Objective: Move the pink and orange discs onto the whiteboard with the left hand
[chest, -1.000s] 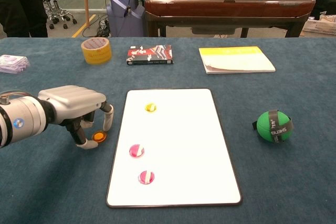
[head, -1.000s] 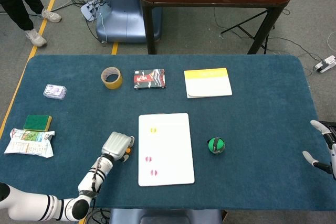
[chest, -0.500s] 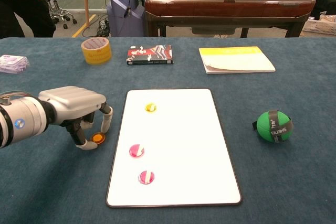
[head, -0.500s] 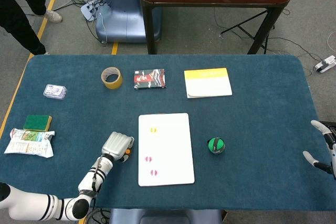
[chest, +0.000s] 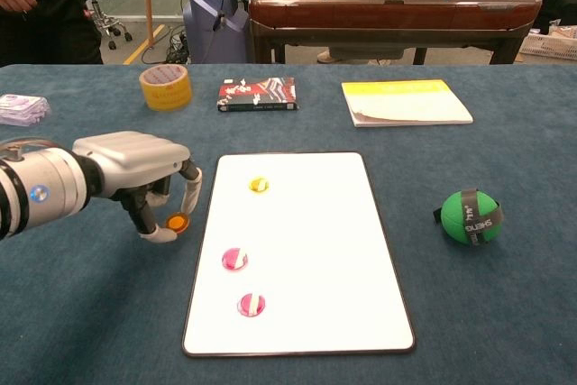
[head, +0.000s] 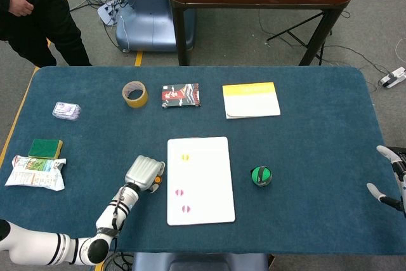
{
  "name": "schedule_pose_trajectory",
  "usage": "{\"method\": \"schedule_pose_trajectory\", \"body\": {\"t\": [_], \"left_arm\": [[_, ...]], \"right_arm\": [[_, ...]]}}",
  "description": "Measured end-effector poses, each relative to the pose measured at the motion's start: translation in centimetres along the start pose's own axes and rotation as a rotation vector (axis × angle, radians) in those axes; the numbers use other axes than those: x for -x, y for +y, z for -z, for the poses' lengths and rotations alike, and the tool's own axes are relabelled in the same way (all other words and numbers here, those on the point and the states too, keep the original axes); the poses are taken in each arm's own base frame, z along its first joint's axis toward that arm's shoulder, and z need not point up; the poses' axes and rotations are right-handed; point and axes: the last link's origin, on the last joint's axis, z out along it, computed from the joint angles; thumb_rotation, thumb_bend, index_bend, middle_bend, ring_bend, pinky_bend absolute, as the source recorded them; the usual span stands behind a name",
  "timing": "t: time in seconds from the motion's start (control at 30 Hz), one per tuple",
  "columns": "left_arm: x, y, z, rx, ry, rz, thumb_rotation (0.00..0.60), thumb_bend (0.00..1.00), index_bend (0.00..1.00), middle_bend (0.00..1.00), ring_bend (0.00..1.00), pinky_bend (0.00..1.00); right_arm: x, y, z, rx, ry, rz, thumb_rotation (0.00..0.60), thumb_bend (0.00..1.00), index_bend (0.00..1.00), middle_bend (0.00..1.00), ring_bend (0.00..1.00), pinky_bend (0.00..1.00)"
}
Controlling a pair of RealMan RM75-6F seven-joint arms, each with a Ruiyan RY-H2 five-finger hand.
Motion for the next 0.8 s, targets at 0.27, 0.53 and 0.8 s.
{"method": "schedule_pose_trajectory", "body": {"t": [0.27, 0.53, 0.8], "left_arm": [[-2.7, 1.4, -0.7, 0.038, 0.045, 0.006, 0.6, 0.28, 0.62, 1.0, 0.97, 1.0], [-4.9, 3.6, -2.1, 0.082, 0.079, 0.033, 0.6, 0.28, 0.61, 1.0, 0.98, 1.0], [-5.5, 5.9, -3.1, 0.123, 0.086, 0.046, 0.6, 0.28, 0.61, 1.0, 0.98, 1.0]], "right_arm": [[-0.2, 0.1, 0.2, 0.005, 0.018, -0.015, 0.6, 0.13, 0.2, 0.26, 0.27, 0.4], [-0.6, 0.4, 0.5, 0.015, 0.038, -0.038, 0.6, 0.13, 0.2, 0.26, 0.27, 0.4], [-1.1, 0.8, 0.8, 0.021, 0.058, -0.059, 0.6, 0.13, 0.2, 0.26, 0.27, 0.4]]}}
